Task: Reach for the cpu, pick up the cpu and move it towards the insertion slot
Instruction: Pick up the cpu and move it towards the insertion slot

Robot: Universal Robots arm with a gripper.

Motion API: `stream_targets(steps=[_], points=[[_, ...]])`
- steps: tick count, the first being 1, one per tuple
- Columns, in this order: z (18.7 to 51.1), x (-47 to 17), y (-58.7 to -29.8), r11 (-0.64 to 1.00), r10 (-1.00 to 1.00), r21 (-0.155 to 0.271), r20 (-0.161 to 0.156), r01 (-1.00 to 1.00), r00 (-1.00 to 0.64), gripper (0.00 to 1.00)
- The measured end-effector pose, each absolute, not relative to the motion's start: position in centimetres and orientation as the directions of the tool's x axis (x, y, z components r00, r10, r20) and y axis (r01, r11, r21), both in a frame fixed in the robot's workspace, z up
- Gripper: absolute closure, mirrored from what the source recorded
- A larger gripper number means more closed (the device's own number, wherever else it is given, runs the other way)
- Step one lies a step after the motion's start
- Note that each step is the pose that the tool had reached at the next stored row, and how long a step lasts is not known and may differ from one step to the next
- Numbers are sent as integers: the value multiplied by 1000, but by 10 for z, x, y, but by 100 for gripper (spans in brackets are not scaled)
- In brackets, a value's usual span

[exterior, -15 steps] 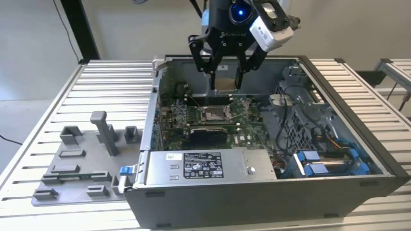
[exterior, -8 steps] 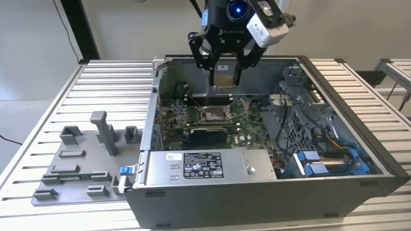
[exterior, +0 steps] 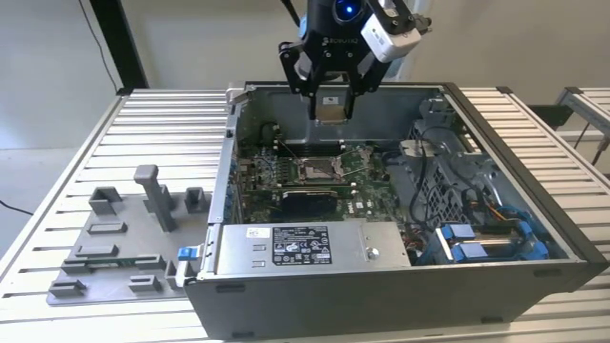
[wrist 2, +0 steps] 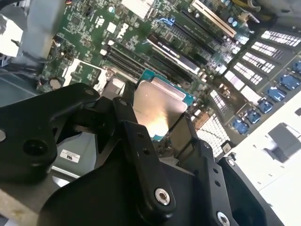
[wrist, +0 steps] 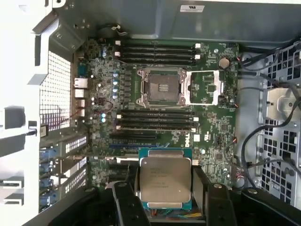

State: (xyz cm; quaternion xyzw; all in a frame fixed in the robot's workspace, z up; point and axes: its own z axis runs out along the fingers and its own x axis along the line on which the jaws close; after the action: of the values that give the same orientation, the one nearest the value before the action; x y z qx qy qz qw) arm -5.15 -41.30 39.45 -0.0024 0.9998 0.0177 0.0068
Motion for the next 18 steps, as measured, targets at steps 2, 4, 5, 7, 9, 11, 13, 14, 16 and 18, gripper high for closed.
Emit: stream_targets(steps=[2,4,5,7,9,11,13,14,16,18], points=[[394,-51,-408,999,-4,36,-14,-4,-1000,100],[394,-51,-403,999,-3,35,-14,-3,-1000,100],[394,-51,-401,999,-2,35,-14,-3,-1000,100],[393,-51,-396,999,-1,35,-14,-2,-1000,100],[393,-51,-391,999,0,35,-14,-1,-1000,100],[393,-51,-386,999,0,35,-14,0,-1000,100],[392,-51,-380,999,1,35,-14,0,-1000,100],[392,-51,-378,999,1,35,-14,0,-1000,100],[391,-50,-372,999,1,35,-14,1,-1000,100],[391,-49,-366,999,1,35,-14,1,-1000,100]])
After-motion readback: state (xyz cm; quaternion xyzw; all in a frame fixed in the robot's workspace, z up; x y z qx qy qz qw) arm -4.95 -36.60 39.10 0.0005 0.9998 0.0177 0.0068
